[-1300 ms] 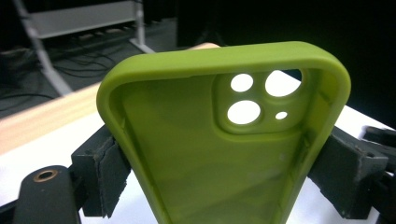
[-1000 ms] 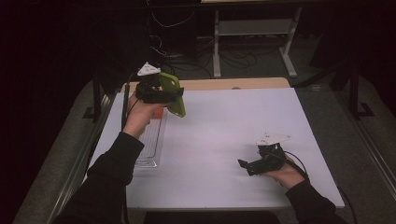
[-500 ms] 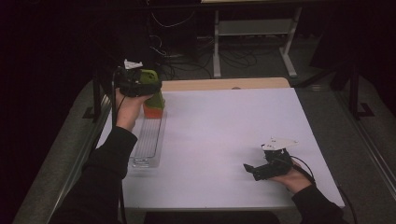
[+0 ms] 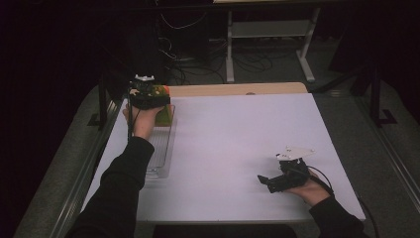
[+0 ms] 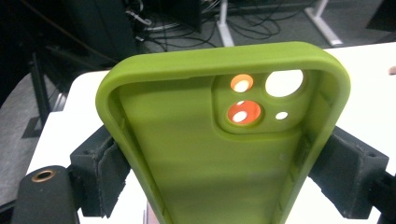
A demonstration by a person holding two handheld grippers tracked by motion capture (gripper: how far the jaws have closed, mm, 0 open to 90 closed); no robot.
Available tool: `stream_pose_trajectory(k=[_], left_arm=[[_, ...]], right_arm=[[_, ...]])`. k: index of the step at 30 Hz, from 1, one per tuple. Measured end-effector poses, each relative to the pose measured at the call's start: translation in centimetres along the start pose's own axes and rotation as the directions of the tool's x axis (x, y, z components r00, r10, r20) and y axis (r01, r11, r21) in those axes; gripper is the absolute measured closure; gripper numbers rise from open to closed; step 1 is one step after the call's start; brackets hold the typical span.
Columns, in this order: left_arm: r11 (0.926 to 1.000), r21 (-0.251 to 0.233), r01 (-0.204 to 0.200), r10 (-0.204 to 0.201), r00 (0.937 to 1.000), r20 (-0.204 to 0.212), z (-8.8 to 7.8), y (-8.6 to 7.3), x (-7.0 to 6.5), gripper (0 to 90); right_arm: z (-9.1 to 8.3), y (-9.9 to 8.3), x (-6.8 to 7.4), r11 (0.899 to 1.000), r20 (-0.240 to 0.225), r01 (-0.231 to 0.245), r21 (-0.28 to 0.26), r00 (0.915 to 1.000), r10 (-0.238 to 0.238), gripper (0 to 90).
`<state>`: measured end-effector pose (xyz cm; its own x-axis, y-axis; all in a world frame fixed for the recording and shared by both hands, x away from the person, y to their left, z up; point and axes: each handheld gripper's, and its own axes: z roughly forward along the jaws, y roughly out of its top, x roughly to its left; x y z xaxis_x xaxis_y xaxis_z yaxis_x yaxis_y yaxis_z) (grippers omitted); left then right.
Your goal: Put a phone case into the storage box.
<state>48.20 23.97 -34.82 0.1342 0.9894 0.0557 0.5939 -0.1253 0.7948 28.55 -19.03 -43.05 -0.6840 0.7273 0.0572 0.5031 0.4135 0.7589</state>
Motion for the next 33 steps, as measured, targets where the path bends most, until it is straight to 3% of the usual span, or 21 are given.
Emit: stream_pose_trajectory(k=[8,13,16,20,26,30,33], left_arm=[[0.9998,0.014,0.014,-0.014,0.9997,-0.022,1.4,-1.1,0.0,13.5],[0.9998,0.021,0.001,0.0,0.9998,-0.021,1.8,-1.3,-0.3,13.0],[0.9985,0.047,-0.029,0.03,0.9991,-0.03,2.0,-1.3,-0.4,12.0],[0.999,0.037,-0.026,0.027,0.9992,-0.028,2.1,-1.3,-0.4,4.8],[0.9987,0.045,-0.024,0.024,0.9997,-0.001,1.5,-1.2,0.2,0.0],[0.9976,0.045,-0.053,0.052,0.9983,0.026,0.4,-1.1,0.7,0.0],[0.995,0.049,-0.087,0.083,0.9937,0.075,-0.5,-1.2,0.9,0.0]], right_arm=[[0.1,0.0,0.1,1.0,0.0,0.001,0.004,1.0,-0.001,0.0],[0.1,0.0,0.1,1.0,-0.002,0.014,0.007,0.9999,-0.014,0.0],[0.1,0.0,0.2,1.0,-0.003,0.007,0.005,1.0,-0.007,0.0],[0.1,0.0,0.3,1.0,-0.003,0.012,0.007,0.9999,-0.012,0.0],[0.2,0.1,0.3,1.0,-0.004,0.014,0.009,0.9999,-0.014,0.0],[0.2,0.1,0.3,1.0,-0.004,0.014,0.009,0.9999,-0.014,0.0],[0.2,0.1,0.3,1.0,-0.005,0.02,0.0,0.9998,-0.02,0.0]])
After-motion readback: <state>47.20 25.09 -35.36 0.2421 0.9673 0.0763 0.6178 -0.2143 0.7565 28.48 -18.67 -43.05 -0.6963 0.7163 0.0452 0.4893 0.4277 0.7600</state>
